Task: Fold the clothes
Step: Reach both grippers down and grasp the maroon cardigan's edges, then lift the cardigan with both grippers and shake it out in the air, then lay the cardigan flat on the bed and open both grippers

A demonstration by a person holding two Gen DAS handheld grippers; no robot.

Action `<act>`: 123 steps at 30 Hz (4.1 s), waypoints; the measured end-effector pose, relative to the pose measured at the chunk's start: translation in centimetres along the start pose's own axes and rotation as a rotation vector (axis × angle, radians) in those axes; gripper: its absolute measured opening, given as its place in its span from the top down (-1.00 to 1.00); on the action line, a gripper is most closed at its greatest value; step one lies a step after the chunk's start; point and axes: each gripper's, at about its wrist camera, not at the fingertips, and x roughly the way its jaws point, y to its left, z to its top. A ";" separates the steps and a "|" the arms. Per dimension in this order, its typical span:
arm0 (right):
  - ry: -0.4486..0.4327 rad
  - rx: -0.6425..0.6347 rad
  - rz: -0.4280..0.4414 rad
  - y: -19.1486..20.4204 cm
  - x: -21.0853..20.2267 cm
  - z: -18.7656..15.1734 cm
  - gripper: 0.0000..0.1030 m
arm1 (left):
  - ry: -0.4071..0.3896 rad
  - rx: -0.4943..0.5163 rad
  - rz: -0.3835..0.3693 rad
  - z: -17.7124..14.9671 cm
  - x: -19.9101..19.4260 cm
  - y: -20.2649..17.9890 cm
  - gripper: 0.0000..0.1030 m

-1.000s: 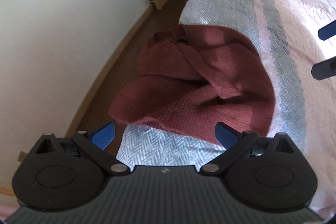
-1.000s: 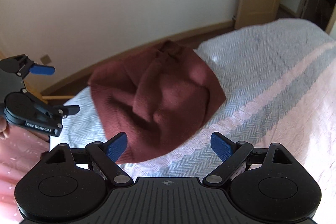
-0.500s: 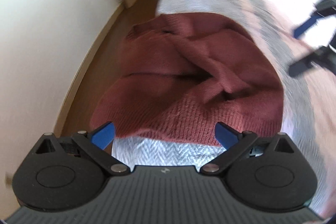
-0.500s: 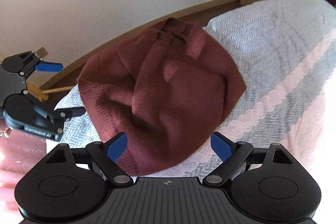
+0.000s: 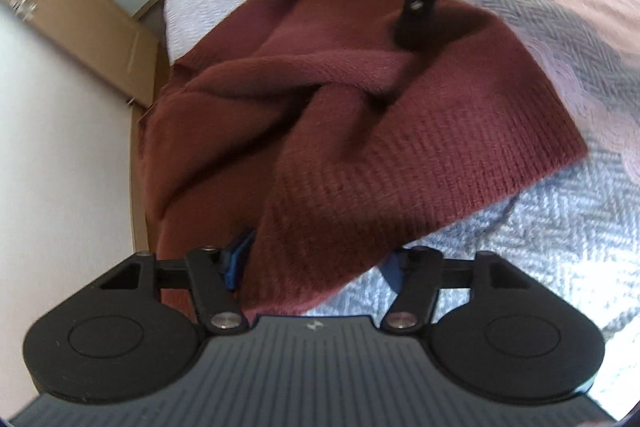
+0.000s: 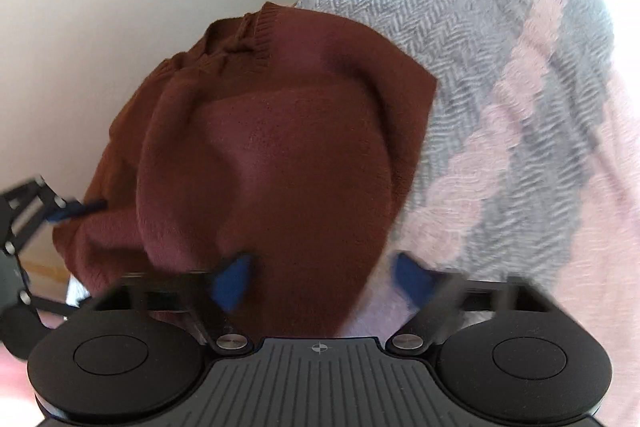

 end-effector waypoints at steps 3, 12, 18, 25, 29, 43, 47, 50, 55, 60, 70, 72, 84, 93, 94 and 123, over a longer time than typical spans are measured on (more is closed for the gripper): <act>-0.017 0.002 0.018 0.2 -0.3 0.6 0.75 | -0.002 -0.020 -0.025 0.6 -0.3 0.5 0.53; -0.256 0.022 0.052 -2.5 -13.8 0.7 0.81 | -0.171 0.007 -0.034 7.6 -9.4 -1.4 0.87; -0.368 0.066 -0.058 -8.5 -27.3 -6.4 0.81 | -0.328 0.106 -0.192 16.4 -16.6 -12.7 0.89; -0.448 0.233 -0.272 -18.2 -43.1 -22.9 0.81 | -0.352 0.148 -0.386 22.6 -19.1 -24.7 0.89; -0.382 0.382 -0.460 -23.3 -48.6 -32.2 0.80 | -0.329 0.154 -0.473 25.6 -19.1 -29.8 0.63; -0.340 0.308 -0.279 -21.6 -37.9 -31.6 -0.28 | -0.183 -0.060 -0.520 32.1 -7.7 -28.7 -0.17; -0.317 0.265 -0.231 -23.2 -29.7 -26.6 -0.30 | -0.166 -0.119 -0.522 33.6 -1.7 -26.9 -0.19; -0.297 0.340 -0.200 -25.9 -25.9 -24.5 0.07 | -0.146 -0.156 -0.580 34.9 2.7 -26.7 -0.19; -0.433 0.501 -0.268 -28.7 -31.9 -27.1 0.92 | -0.160 -0.221 -0.686 36.5 4.4 -27.2 -0.18; -0.567 0.643 -0.465 -28.6 -42.2 -32.6 0.93 | -0.181 -0.218 -0.761 38.9 3.9 -27.7 -0.22; -0.604 0.715 -0.515 -28.1 -44.9 -36.0 0.93 | -0.120 -0.092 -0.837 41.7 5.4 -32.5 0.11; -0.612 0.714 -0.510 -28.2 -45.4 -36.7 0.93 | -0.140 -0.066 -0.817 41.4 4.4 -32.9 0.75; -0.743 0.433 -0.350 -21.0 -57.6 -37.8 0.93 | -0.516 -0.008 -0.622 41.3 -15.9 -24.9 0.96; -0.987 0.216 -0.219 -13.4 -69.4 -38.0 0.93 | -0.802 0.055 -0.399 41.9 -34.6 -20.5 0.96; -1.024 0.196 -0.214 -12.6 -70.7 -38.0 0.93 | -0.820 0.069 -0.371 42.2 -36.1 -20.2 0.96; -0.426 0.580 -0.567 -34.7 -42.6 -34.8 -0.05 | -0.193 -0.042 -0.592 37.6 3.4 -25.7 0.23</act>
